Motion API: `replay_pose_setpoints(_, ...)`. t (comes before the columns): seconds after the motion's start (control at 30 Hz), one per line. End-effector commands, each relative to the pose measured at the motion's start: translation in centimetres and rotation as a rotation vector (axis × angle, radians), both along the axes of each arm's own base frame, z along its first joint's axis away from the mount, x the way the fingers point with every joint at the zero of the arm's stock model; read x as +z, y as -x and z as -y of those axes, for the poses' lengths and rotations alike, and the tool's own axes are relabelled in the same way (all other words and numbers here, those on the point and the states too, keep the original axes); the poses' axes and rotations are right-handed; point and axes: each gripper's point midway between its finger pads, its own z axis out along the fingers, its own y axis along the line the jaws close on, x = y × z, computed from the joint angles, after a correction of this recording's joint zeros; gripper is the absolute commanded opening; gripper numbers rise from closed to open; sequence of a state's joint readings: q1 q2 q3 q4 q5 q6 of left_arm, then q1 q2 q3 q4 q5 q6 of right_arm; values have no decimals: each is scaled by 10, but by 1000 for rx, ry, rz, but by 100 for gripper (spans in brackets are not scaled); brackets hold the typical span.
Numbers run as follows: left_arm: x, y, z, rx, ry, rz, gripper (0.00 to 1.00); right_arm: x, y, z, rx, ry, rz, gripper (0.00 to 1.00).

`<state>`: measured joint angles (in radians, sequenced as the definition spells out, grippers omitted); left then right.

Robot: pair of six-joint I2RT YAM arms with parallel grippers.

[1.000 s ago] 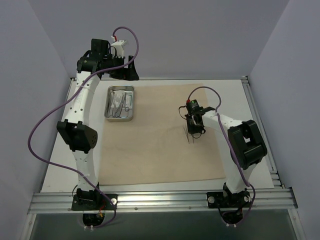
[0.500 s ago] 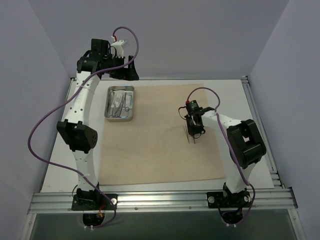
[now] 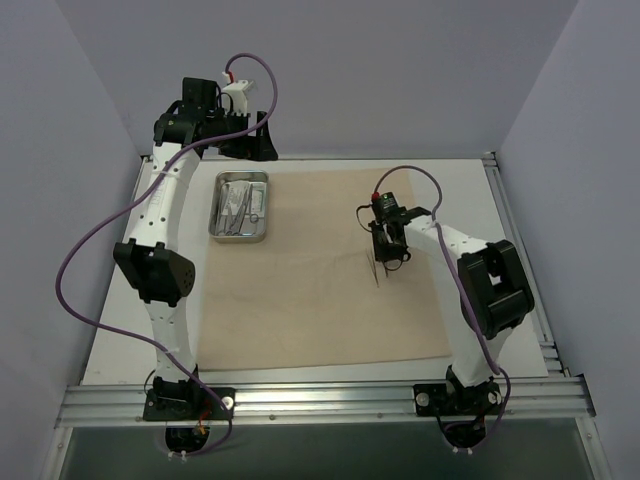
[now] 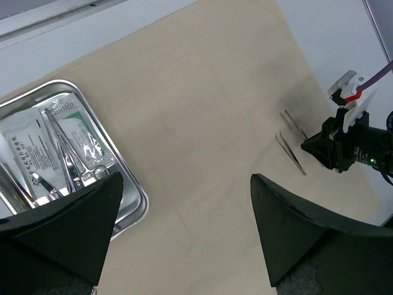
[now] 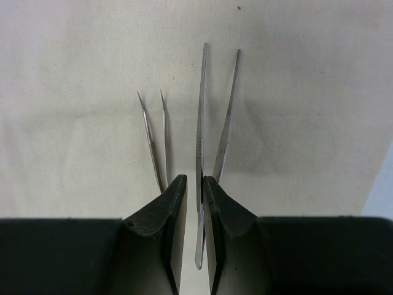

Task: Open and lay out the surgical kit
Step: Place the medical item in the surgical kit.

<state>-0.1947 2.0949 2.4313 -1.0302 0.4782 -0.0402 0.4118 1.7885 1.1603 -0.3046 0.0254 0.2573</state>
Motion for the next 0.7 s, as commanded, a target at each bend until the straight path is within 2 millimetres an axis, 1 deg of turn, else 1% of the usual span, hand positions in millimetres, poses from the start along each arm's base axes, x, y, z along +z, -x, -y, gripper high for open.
replay_pose_setpoints(0.0, 30, 8, -4, -1, 5, 76, 94, 40, -8, 0, -34, -37, 75, 14)
replay_pose_setpoints(0.07, 29, 7, -4, -1, 5, 74, 94, 39, -6, 0, -44, -43, 70, 14)
replay_pose_setpoints(0.2, 29, 7, -4, -2, 6, 72, 94, 22, 6, 4, -52, -30, 32, 13)
replay_pose_setpoints(0.33, 29, 7, -4, -3, 5, 72, 94, 7, 13, 7, -53, -24, 3, 11)
replay_pose_setpoints(0.4, 28, 7, -4, -1, 4, 71, 94, 7, 14, 5, -50, -26, -1, 11)
replay_pose_setpoints(0.57, 27, 7, -4, -2, 4, 68, 94, 14, 10, 5, -67, -36, 25, 11)
replay_pose_setpoints(0.63, 27, 7, -4, -3, 4, 68, 94, 10, 12, 4, -66, -41, 13, 14)
replay_pose_setpoints(0.67, 27, 7, -3, -4, 5, 68, 94, 4, 14, 3, -63, -42, -4, 15)
